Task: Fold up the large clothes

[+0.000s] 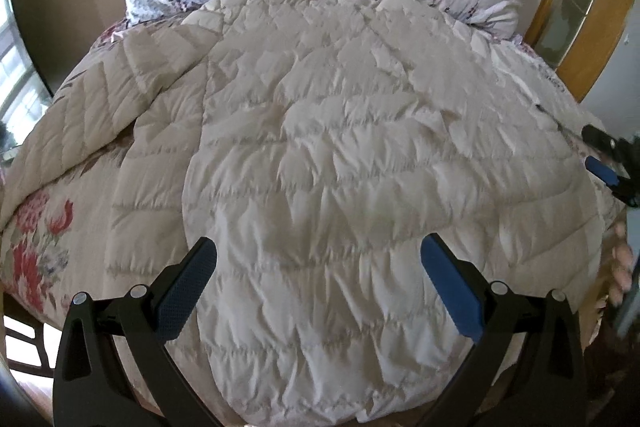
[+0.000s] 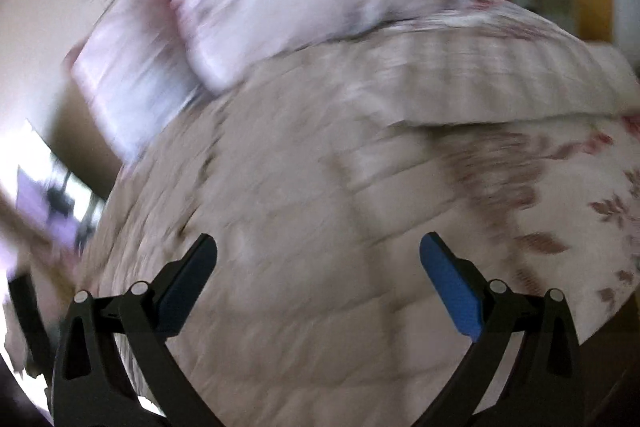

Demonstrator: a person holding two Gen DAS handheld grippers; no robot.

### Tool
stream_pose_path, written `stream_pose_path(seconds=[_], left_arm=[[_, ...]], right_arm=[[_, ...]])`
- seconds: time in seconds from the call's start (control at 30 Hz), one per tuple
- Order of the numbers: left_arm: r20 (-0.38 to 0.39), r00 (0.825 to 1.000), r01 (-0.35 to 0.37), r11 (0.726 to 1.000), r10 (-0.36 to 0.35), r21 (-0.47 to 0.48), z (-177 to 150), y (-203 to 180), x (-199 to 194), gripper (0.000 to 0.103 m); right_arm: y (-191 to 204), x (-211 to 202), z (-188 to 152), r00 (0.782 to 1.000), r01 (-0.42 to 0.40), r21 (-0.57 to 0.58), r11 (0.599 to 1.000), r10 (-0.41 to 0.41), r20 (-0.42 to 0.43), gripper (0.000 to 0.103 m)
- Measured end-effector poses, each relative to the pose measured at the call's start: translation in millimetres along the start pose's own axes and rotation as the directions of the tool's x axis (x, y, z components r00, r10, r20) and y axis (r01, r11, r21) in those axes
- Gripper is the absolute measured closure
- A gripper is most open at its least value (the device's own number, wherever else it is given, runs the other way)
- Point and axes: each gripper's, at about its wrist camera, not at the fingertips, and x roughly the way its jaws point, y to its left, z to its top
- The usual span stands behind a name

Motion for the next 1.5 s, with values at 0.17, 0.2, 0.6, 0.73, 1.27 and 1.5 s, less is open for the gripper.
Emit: stream_pose_path(seconds=[0.17,0.2,0.6,0.73,1.27,1.5], left_arm=[[0.014,0.999,0.039,0.999,-0.039,-0.011,19.4,6.8,4.2,0.001],[0.019,0.999,0.044,0.999,-0.043,-0.016,23.0,8.7,4.9,0.001],[0.146,0.980,0.162,0.972,-0.138,-0.169,61.8,44.8,23.0,0.001],[0.189,0.977,0.134,0.972,-0.098,-0.193,65.2,50.0,26.6,0.001],[0.256,0.928,0.322,0.929,-0.272,-0.180,88.8,60.1,35.2,0.001],[0.263,0.884,0.442,0.872,-0.386,-0.208,105.2,57.1,41.7,0.001]], right_arm=[[-87.6,-15.1,40.2,0.990,0.046,0.312,0.949,-0.084,0.111,0.003],[-106.5,-18.9,46.9,0.985,0.050,0.367,0.929,-0.106,0.133,0.007],[-279.7,-30.0,86.8,0.934,0.122,0.747,0.653,-0.330,0.135,0.055],[-298.2,-30.0,88.0,0.926,0.131,0.768,0.627,-0.353,0.130,0.074],[-173.8,-8.1,153.9,0.902,0.252,0.380,0.890,-0.358,0.243,0.098],[-28.4,38.7,147.9,0.986,-0.007,0.029,1.000,0.002,0.165,0.098]])
